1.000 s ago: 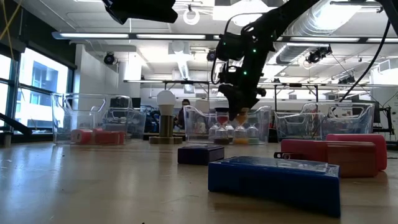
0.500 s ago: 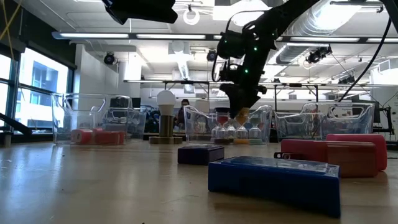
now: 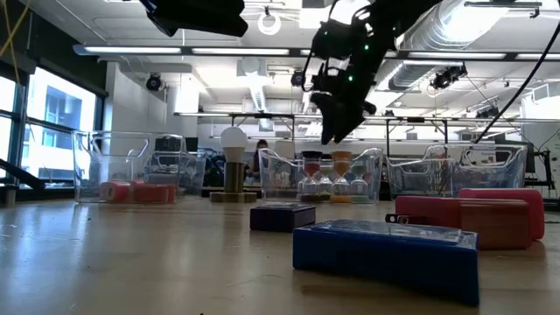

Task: Pick & Place Office items
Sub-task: Put the left blue digital clock into the right transparent bin

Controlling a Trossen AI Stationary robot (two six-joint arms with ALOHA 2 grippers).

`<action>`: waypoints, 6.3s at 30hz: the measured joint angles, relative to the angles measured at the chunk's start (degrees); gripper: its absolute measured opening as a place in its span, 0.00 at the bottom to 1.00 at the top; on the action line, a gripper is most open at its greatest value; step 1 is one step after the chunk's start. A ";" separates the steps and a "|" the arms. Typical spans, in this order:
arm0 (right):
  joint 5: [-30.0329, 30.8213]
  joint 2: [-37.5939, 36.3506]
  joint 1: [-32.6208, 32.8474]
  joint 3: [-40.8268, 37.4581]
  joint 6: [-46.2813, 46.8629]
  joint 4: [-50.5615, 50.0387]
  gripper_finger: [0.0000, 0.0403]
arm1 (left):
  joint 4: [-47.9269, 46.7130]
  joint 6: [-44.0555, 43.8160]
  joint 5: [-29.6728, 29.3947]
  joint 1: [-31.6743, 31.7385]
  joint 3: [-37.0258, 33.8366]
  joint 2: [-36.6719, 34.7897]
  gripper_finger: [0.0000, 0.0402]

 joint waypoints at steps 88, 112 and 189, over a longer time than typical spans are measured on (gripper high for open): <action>21.61 -21.03 62.74 -15.19 47.57 -17.80 0.56 | -16.95 -30.98 18.43 13.46 15.03 11.42 0.76; 21.13 -21.03 62.74 -15.15 46.64 -17.38 0.56 | -25.11 -39.22 25.58 17.64 19.56 19.80 0.75; 20.83 -21.01 67.18 -15.12 25.69 0.23 0.56 | -30.53 -21.43 16.14 12.58 20.87 16.74 0.35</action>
